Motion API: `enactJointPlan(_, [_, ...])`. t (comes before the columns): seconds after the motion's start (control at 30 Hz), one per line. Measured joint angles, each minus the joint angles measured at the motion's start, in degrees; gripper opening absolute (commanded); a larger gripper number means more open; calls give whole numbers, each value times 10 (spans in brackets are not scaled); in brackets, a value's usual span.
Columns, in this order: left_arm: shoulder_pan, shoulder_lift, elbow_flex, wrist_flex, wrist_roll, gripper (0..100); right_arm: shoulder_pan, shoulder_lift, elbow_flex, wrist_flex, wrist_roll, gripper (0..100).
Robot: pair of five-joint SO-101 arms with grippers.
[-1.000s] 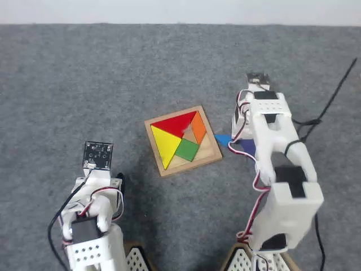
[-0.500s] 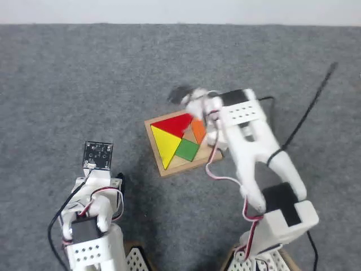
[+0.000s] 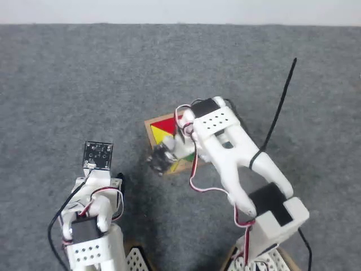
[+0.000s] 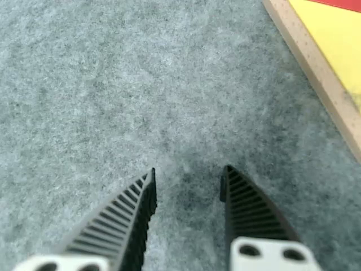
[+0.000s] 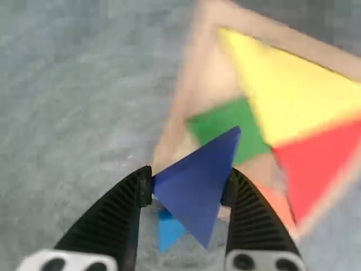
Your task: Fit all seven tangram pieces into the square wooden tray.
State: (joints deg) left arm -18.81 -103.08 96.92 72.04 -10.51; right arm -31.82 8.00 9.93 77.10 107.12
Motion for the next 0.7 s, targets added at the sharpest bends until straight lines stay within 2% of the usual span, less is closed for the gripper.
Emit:
enactJointPlan(0.13, [0,0,0,0,0,190,36,7,0,8,135,93])
enactJointPlan(0.3, [0,0,0,0,0,190,45,37,-6,9,200,100])
enactJointPlan(0.53, [0,0,0,0,0,190,54,93,-63,10,207,262])
enactJointPlan(0.7, [0,0,0,0,0,190,55,108,-109,13,164,290])
